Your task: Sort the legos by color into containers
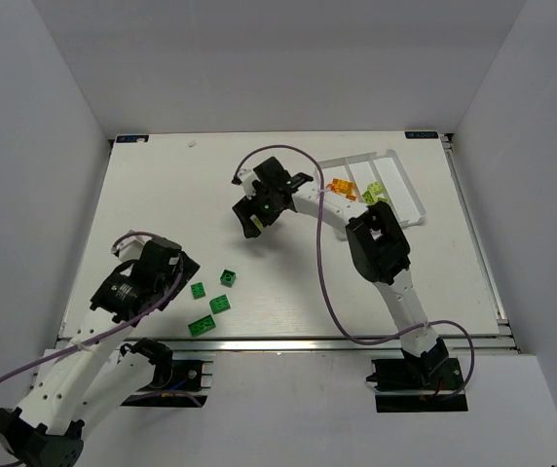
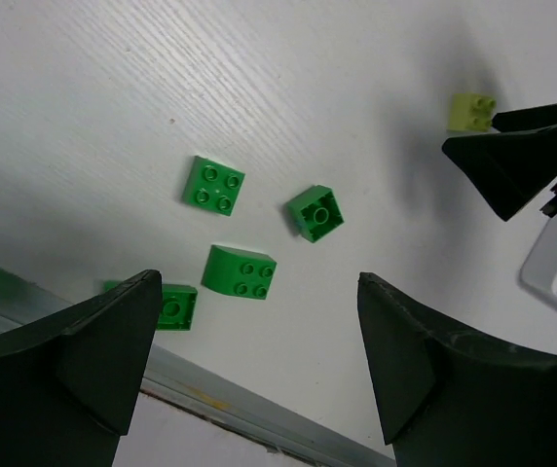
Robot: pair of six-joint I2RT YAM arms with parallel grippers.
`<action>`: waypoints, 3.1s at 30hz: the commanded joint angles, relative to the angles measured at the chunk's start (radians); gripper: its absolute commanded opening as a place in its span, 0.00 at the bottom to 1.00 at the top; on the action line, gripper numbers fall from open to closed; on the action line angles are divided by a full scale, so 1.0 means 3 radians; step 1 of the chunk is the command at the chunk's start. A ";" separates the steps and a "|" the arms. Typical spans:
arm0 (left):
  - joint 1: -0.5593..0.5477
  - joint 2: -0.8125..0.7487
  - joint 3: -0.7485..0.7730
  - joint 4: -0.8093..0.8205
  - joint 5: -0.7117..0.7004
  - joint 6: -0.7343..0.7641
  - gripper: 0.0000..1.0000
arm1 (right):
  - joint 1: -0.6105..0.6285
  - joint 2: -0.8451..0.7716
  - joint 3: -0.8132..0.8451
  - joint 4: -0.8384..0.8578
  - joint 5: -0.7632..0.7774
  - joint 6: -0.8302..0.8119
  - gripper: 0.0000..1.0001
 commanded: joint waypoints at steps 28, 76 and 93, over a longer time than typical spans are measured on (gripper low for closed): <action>-0.0009 0.1324 -0.0404 0.0844 -0.0111 0.0525 0.91 | -0.1546 -0.1138 -0.0757 0.0085 0.0159 -0.0263 0.00; 0.0104 0.2596 0.1001 0.2959 0.2397 0.1763 0.01 | -0.2600 -0.1460 -0.0804 0.0330 -0.0940 -0.0183 0.31; -0.0735 0.6442 0.4965 0.5476 0.2897 0.0490 0.00 | -0.3056 -0.2263 -0.1571 0.0923 -0.1247 0.0171 0.00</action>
